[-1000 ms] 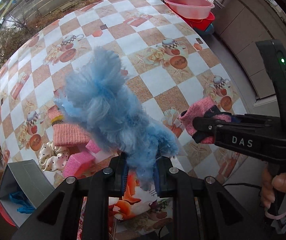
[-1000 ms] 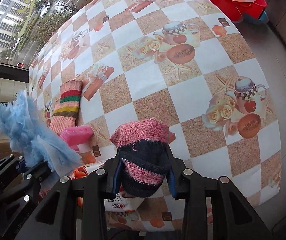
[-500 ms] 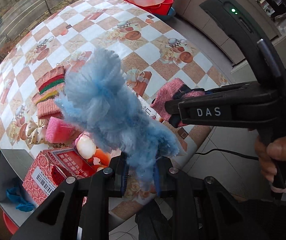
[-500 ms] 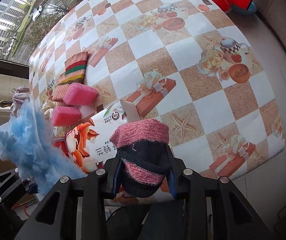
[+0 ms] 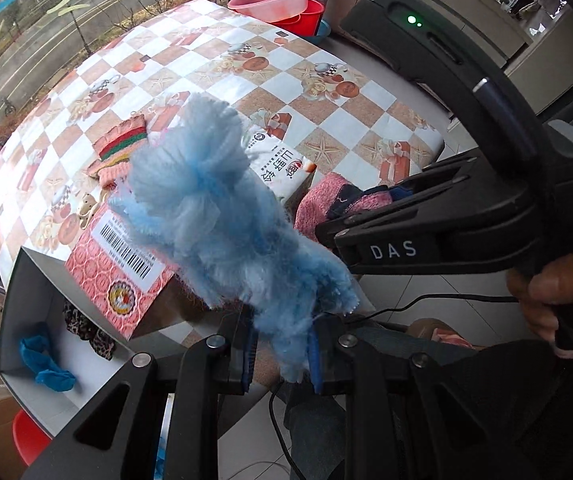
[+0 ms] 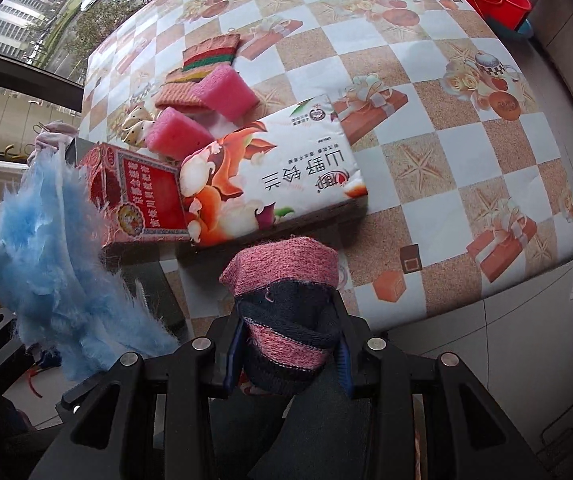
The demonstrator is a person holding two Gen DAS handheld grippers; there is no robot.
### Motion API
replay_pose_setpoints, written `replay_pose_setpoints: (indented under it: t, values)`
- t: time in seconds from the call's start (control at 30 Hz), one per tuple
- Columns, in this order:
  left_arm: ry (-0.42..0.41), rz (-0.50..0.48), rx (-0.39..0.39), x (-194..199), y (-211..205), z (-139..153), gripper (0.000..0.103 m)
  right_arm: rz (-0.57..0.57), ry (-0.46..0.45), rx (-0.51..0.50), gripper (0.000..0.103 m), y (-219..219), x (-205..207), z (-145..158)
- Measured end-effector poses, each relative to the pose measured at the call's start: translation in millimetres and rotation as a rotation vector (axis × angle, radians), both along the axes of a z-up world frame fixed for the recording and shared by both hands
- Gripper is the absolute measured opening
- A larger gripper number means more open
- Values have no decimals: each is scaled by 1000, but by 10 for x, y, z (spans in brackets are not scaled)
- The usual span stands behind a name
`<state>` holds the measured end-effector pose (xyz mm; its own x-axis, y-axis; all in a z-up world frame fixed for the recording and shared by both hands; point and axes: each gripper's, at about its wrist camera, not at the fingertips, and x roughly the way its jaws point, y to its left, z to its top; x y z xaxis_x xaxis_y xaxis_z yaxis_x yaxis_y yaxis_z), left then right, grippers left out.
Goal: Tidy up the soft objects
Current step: 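Carry the blue duster and pink-black sock over the white box with both tools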
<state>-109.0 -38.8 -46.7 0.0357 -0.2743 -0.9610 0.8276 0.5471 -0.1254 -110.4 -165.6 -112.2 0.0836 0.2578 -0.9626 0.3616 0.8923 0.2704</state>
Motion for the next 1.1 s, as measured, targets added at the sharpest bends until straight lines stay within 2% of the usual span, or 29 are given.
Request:
replay_pose_setpoints:
  t: [0.17,0.5,0.77,1.1]
  values:
    - [-12,46,-15,-29,282,45,23,55,-17,-3,38,305,4,80]
    - [-41,200,-33,-10,907,130,23,189,-49,-4,38,907,95,185]
    - [-57,382,-41,124,1401,137,23,331,-83,-11,38,1372,217,293]
    - [-49,643,-6,275,2062,-8,23,500,-105,-39,38,1827,414,413]
